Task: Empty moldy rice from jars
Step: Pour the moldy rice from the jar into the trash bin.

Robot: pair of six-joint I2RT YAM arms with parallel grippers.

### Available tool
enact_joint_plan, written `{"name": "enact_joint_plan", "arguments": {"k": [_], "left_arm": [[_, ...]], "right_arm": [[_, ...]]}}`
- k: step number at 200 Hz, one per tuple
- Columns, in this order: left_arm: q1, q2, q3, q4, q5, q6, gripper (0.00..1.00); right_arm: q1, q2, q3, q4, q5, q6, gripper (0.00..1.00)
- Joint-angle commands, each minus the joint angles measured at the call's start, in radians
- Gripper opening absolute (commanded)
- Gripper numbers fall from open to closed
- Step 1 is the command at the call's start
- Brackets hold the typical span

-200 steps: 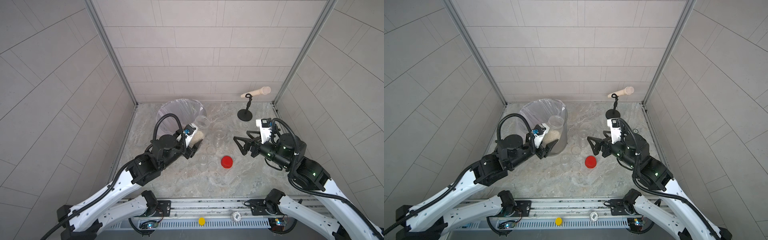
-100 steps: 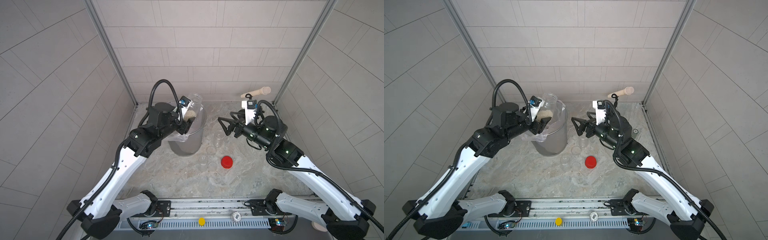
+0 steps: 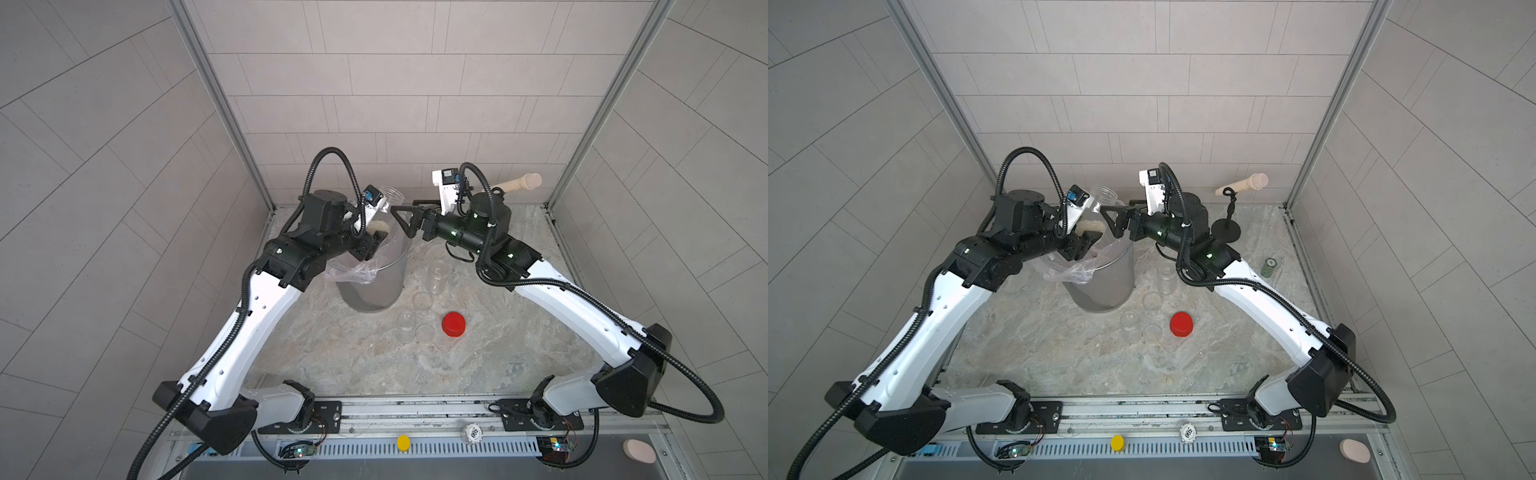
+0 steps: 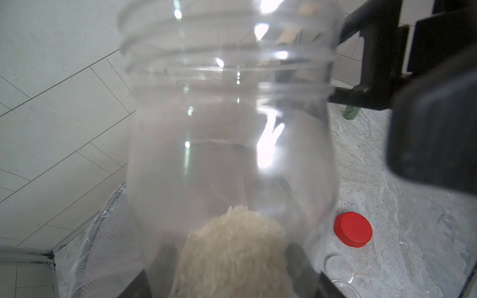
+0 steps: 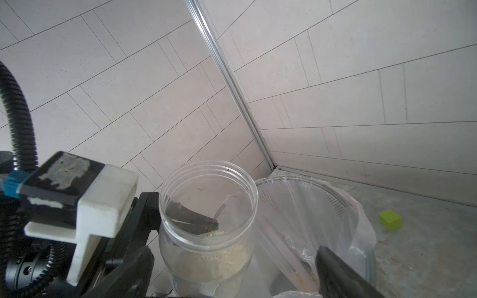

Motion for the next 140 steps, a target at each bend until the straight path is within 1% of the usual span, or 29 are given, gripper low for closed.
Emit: {"name": "enact_joint_plan", "arguments": {"k": [1, 23, 74, 98, 113, 123, 133, 140], "left_arm": [[0.018, -0.007, 0.017, 0.022, 0.038, 0.038, 0.00], [0.020, -0.022, -0.015, 0.052, 0.062, 0.052, 0.00], [0.037, -0.038, -0.053, 0.082, 0.062, 0.061, 0.00], [0.037, -0.051, -0.068, 0.105, 0.077, 0.066, 0.00], [0.038, -0.066, -0.087, 0.126, 0.073, 0.063, 0.01], [0.038, -0.076, -0.098, 0.139, 0.063, 0.063, 0.06], [0.038, -0.092, -0.123, 0.161, 0.044, 0.061, 0.15], [0.038, -0.104, -0.140, 0.181, 0.029, 0.056, 0.25]], "right_arm": [[0.027, 0.046, 0.076, 0.023, -0.047, 0.036, 1.00], [0.042, 0.108, 0.140, -0.007, -0.064, 0.034, 1.00], [0.057, 0.202, 0.226, -0.027, -0.074, 0.046, 0.98], [0.062, 0.234, 0.263, -0.047, -0.087, 0.055, 0.91], [0.062, 0.251, 0.276, -0.050, -0.089, 0.075, 0.82], [0.064, 0.255, 0.278, -0.048, -0.089, 0.087, 0.75], [0.064, 0.260, 0.278, -0.045, -0.084, 0.102, 0.66], [0.064, 0.262, 0.278, -0.045, -0.083, 0.114, 0.62]]}}
